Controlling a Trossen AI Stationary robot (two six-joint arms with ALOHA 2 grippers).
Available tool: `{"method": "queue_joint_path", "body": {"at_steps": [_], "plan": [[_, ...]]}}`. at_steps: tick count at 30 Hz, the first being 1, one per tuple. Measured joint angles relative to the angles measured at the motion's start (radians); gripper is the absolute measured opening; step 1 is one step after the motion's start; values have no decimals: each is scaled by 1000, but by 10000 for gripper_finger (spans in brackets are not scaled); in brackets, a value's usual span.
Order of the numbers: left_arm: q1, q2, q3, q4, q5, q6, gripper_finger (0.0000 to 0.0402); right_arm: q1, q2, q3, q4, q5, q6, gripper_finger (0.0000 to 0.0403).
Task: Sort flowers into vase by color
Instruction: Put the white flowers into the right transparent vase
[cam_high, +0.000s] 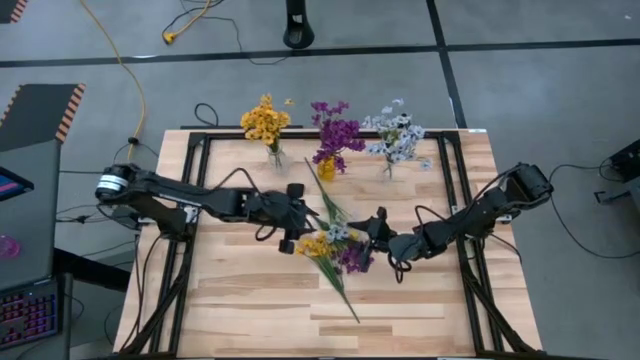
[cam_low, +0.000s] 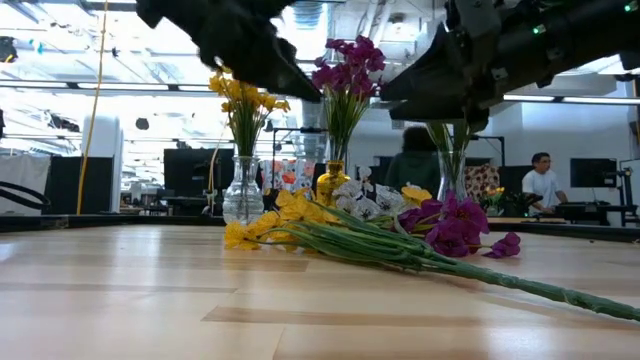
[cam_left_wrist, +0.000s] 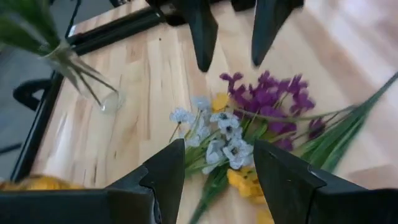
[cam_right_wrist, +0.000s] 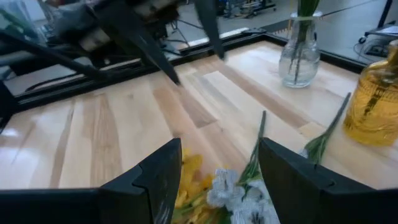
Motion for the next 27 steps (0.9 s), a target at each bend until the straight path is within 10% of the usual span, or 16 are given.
{"method": "queue_joint_path", "body": {"at_steps": [27], "plan": [[196,395,221,-101,-91,516,178,36,1,0,-69,0,26,240]]}}
